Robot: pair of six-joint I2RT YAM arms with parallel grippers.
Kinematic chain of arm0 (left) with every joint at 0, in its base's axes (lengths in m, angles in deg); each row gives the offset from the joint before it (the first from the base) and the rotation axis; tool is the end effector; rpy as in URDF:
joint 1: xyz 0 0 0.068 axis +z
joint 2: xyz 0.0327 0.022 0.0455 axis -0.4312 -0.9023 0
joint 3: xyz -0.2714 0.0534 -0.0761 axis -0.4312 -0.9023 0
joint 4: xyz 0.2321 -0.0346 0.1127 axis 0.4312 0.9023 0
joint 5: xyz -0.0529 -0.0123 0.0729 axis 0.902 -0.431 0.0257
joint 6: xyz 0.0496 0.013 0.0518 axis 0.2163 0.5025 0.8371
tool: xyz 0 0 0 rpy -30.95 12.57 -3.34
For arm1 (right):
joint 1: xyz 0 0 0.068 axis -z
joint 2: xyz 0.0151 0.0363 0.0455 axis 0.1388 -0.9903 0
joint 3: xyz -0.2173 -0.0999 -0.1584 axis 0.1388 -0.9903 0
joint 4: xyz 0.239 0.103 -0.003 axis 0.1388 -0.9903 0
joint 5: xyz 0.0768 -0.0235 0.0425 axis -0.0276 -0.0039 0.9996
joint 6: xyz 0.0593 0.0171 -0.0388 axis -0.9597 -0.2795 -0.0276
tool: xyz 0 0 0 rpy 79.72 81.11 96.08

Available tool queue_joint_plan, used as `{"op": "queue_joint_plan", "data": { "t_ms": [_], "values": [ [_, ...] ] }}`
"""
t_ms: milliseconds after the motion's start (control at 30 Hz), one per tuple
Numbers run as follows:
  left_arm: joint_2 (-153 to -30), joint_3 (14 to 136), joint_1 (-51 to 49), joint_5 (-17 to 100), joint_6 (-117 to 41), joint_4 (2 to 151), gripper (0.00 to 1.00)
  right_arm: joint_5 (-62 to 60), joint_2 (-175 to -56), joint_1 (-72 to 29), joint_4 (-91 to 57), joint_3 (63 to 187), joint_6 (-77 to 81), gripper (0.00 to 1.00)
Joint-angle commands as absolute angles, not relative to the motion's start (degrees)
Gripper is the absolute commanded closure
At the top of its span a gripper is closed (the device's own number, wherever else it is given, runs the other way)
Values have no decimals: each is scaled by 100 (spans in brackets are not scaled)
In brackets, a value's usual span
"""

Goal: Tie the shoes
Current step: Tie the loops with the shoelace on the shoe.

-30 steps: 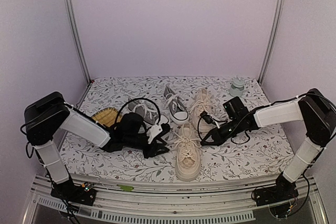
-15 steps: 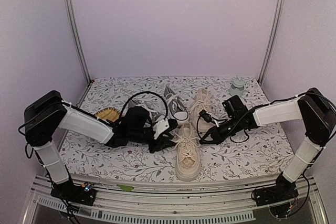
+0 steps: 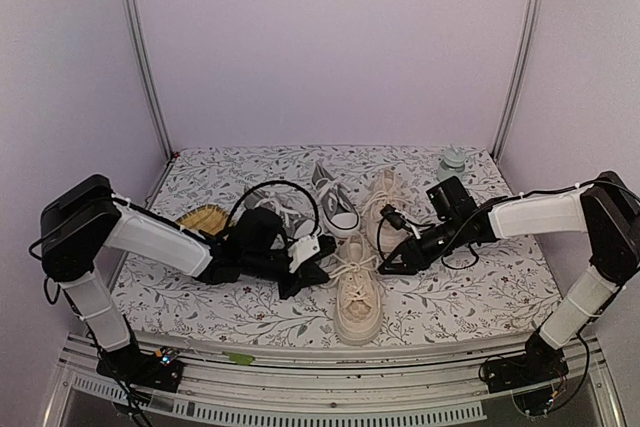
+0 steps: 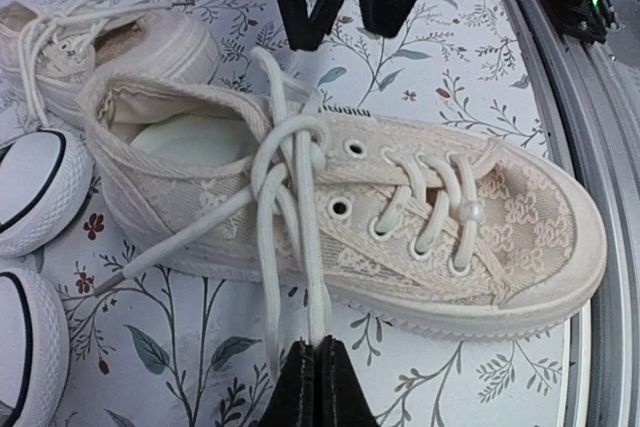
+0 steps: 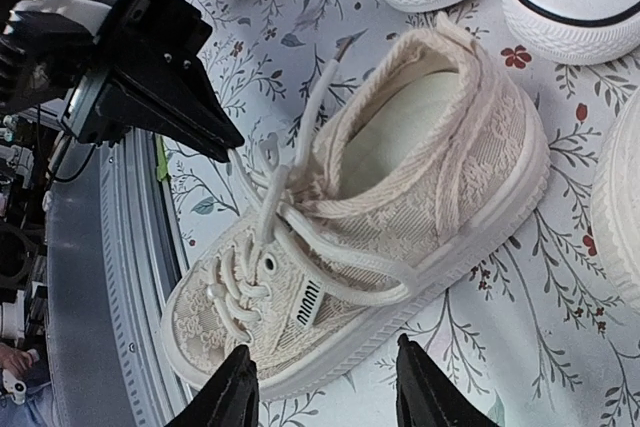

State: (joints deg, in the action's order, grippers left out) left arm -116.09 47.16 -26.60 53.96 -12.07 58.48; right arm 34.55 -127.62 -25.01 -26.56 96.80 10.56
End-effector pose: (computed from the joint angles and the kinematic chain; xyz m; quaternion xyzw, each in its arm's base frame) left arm 0.2046 -0.2983 0.1421 0.5473 0.6891 -0.2980 0.3700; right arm 0.2417 0.2060 0.1625 -0.3669 0.8177 0.4099 0.1693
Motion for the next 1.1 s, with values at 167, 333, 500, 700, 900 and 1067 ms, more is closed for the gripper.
{"op": "queue_joint_plan", "data": {
  "t_ms": [167,333,500,700,900,1067],
  "values": [
    [-11247,4309,-2936,5290,-1612,6246,100,3576,-12452,-2533,-1947,9553,698,39],
    [-11461,4426,-3170,5143,-1609,6423,100,3461,-12554,-2533,-1137,9534,-102,37],
    [-11600,4494,-3269,4946,-1625,6406,100,2984,-12588,-2647,-658,9445,-1207,33],
    [-11675,4539,-3286,4949,-1597,6382,100,2847,-12954,-2825,-459,9473,-1783,36],
    [-11704,4548,-3299,4915,-1573,6432,100,2963,-13217,-2987,-487,9674,-1874,47],
    [-11701,4549,-3297,4896,-1567,6430,100,2915,-13195,-3018,-676,9686,-1889,57]
  ]
}}
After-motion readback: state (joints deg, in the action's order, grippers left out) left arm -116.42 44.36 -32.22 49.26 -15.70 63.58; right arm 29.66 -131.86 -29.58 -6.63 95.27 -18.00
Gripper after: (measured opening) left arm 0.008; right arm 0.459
